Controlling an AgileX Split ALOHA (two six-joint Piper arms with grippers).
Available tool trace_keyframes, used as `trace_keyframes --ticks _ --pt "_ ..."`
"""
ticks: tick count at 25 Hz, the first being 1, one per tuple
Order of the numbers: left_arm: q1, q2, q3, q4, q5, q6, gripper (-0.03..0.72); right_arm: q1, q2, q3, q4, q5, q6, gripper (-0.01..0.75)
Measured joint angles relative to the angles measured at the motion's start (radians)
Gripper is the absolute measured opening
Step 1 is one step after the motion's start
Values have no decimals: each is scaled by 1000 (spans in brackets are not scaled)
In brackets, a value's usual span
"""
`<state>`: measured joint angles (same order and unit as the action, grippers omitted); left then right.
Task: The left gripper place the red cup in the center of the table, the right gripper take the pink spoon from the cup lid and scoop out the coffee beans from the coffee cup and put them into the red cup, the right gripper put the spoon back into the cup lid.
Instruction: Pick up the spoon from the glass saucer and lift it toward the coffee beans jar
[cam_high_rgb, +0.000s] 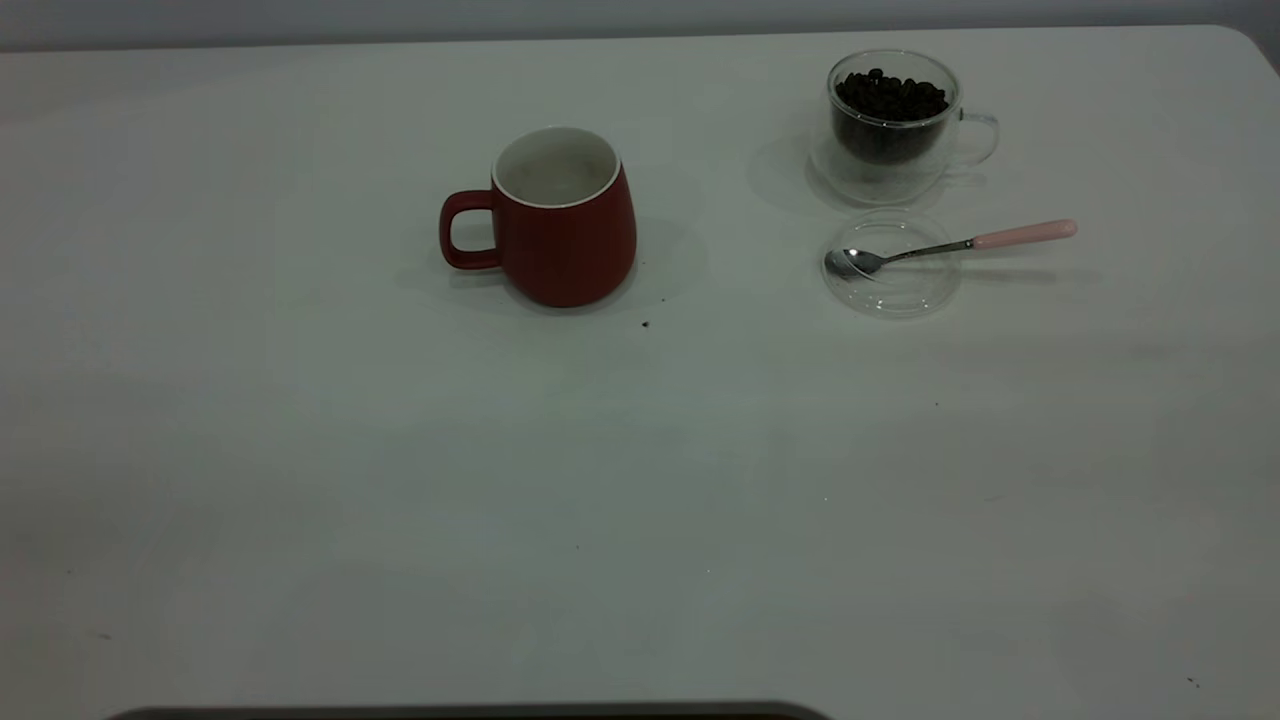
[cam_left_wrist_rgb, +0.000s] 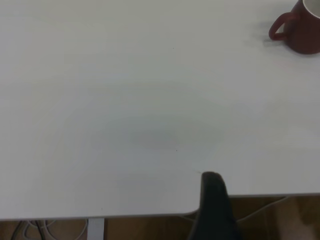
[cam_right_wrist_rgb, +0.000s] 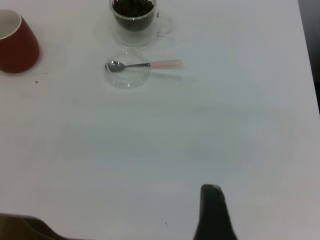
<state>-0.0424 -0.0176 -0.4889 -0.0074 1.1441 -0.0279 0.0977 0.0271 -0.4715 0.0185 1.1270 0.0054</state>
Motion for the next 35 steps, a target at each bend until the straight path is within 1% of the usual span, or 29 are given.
trace_keyframes --ticks 5,8,9,11,16,20,21,24,26,28,32,35 --pt "0 0 0 -1 0 0 586 0 1 0 49 -4 6 561" --pt "0 0 0 -1 0 0 586 0 46 0 78 -12 6 561" --pt "0 0 0 -1 0 0 586 0 71 -1 90 -18 6 561" --pt "0 0 0 -1 0 0 586 0 150 -5 132 -66 6 561" --pt "0 0 0 -1 1 0 586 0 437 -14 178 -257 6 561" --pt "0 0 0 -1 1 0 586 0 696 -14 240 -463 2 561" --pt "0 0 0 -1 2 0 586 0 759 -14 269 -530 -5 561" --pt "0 0 0 -1 2 0 586 0 932 -15 329 -710 -89 559" --pt "0 0 0 -1 2 0 586 0 1050 -31 343 -780 -166 557" --pt "0 0 0 -2 2 0 586 0 1158 -68 347 -794 -222 558" --pt "0 0 0 -2 2 0 586 0 1366 -199 346 -783 -298 558" --pt "0 0 0 -2 2 0 586 -7 1518 -316 329 -737 -367 552"
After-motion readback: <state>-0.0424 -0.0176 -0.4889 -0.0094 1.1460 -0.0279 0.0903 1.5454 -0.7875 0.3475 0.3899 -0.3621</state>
